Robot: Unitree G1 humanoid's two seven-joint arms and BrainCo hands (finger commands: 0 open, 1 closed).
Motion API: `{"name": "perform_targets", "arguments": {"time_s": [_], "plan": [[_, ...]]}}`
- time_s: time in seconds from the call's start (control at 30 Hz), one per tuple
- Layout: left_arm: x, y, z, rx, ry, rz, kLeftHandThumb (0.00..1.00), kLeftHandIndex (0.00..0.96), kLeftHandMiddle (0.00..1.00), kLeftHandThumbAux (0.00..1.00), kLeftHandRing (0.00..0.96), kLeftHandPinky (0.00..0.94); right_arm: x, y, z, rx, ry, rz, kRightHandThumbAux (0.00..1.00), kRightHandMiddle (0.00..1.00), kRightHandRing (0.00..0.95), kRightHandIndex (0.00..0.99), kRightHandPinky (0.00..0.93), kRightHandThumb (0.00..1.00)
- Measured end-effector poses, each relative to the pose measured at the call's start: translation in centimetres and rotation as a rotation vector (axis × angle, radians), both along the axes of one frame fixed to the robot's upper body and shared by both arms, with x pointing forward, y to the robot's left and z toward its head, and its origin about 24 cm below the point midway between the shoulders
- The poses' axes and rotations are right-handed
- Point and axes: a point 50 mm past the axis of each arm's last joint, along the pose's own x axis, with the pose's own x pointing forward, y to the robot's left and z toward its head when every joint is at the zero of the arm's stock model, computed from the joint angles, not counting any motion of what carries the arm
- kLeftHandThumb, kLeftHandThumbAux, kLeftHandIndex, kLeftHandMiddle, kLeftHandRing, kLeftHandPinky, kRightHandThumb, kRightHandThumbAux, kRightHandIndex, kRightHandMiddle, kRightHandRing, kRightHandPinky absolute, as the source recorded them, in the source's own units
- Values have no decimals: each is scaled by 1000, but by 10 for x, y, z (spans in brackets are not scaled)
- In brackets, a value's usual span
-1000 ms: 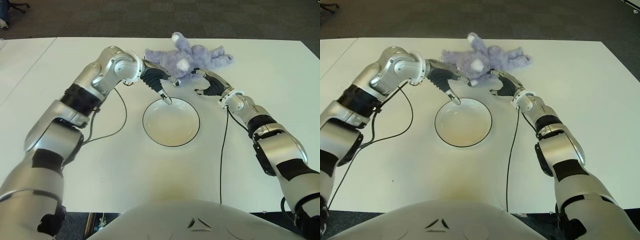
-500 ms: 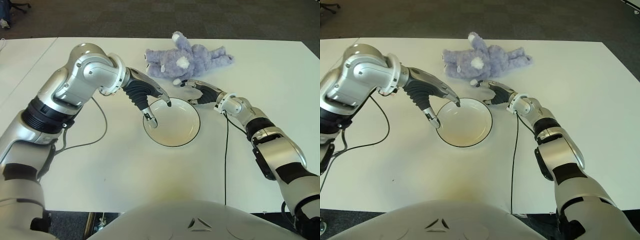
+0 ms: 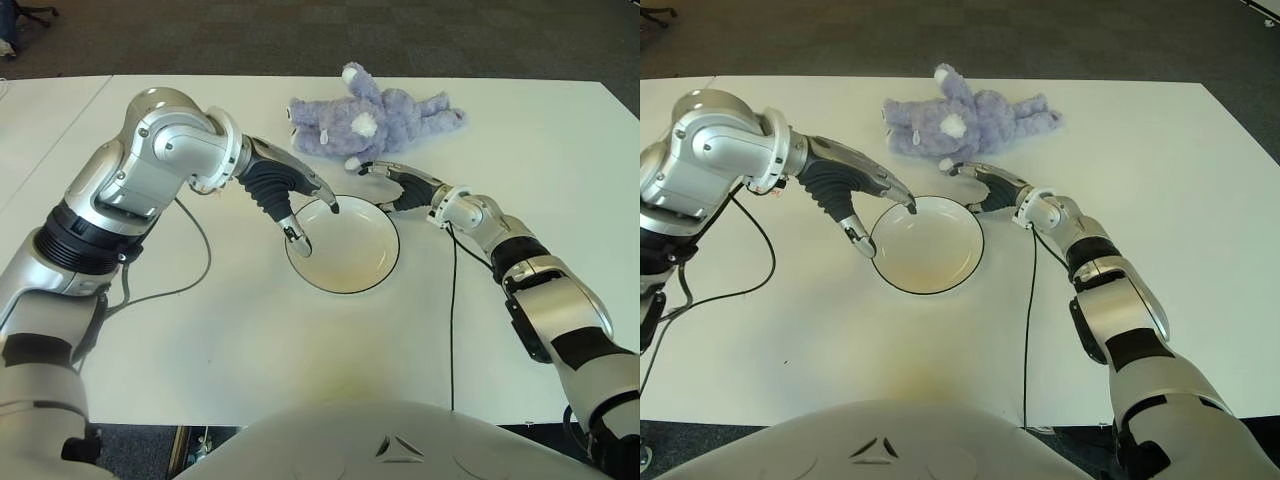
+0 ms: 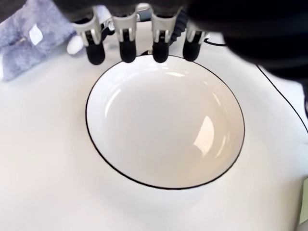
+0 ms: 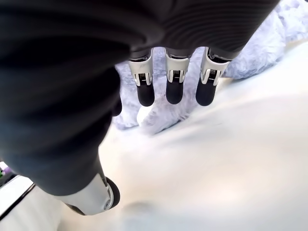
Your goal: Put the doll into the plate.
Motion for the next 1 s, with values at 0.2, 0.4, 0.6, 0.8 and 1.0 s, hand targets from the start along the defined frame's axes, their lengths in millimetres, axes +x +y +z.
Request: {"name": "perform_targets", "arguments": {"time_s": [0.2,0.4,0.6,0.8,1.0], "plan": [[5,1,2,-67,-49,-13,13,0,0,307,0,0,-1,0,-2,2,8,0,812,33,58,119,142,413],[16,-2,5,-232,-198,-40,69,0,0,352,0,0,-1,1,-2,5,3,3,811,41,59,121,122,404],[38,2,15,-358,-396,-12,144,0,0,399,0,0,0,1,1,13,-13,-3,822,62,101,134,191,462],[60,11,30,-422,-592,52,207,0,0,422,0,0,6,2,12,23,-48,-7,825,57,149,133,273,597],[81,20,43,-522,-750,148,233,0,0,436,0,0,12,2,25,66,-114,-32,821,42,158,137,243,687]]}}
